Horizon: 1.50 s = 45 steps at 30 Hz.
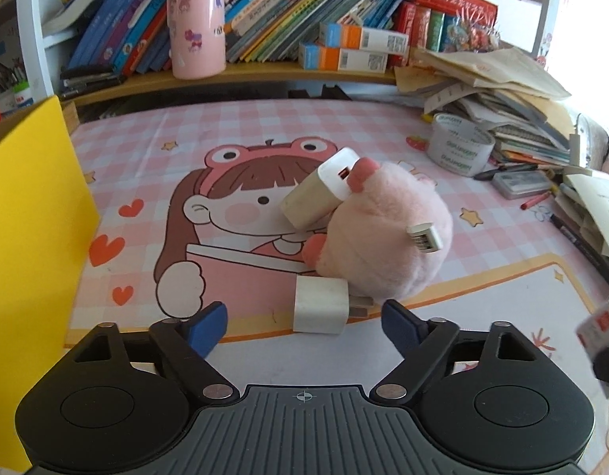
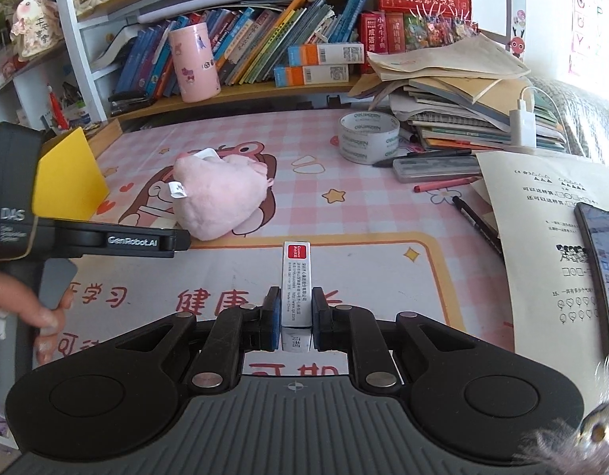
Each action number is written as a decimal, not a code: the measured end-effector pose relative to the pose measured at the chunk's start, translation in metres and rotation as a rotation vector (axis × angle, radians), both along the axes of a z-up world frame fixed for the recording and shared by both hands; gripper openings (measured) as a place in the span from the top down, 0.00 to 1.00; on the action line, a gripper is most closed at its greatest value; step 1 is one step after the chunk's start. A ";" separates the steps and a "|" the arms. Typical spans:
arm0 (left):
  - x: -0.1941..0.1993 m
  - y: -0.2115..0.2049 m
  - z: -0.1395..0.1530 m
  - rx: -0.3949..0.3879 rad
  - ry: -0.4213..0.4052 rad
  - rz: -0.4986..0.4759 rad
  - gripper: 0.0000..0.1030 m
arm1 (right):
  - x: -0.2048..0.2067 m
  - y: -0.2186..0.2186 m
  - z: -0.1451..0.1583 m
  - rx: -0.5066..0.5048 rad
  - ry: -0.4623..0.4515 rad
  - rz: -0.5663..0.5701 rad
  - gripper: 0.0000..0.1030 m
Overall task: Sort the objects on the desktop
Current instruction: 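Close the left tool on the white charger plug beside the pig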
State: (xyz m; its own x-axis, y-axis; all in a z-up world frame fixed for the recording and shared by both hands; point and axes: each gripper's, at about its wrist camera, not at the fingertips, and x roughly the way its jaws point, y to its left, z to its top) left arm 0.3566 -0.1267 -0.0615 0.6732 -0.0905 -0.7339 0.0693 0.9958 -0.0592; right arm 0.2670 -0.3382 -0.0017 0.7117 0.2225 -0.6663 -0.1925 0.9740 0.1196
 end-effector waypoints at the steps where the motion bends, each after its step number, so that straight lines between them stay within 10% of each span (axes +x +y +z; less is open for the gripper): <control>1: 0.002 0.000 -0.002 0.003 0.006 0.001 0.21 | 0.000 -0.001 0.000 -0.001 0.001 -0.001 0.87; 7: 0.005 -0.007 -0.005 0.069 -0.014 -0.036 0.34 | -0.001 -0.006 -0.001 -0.008 0.007 -0.011 0.87; 10: 0.005 -0.006 -0.002 0.069 -0.018 -0.045 0.59 | -0.001 -0.007 -0.001 -0.008 0.007 -0.014 0.87; 45: -0.107 0.049 0.074 -0.146 -0.145 0.092 0.59 | -0.008 0.050 0.008 0.011 -0.037 0.176 0.87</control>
State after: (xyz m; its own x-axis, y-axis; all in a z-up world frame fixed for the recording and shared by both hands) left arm 0.2501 -0.0779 0.0130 0.7811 -0.1223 -0.6123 -0.0030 0.9799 -0.1996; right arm 0.2592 -0.2880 0.0065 0.6852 0.3526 -0.6373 -0.3643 0.9236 0.1193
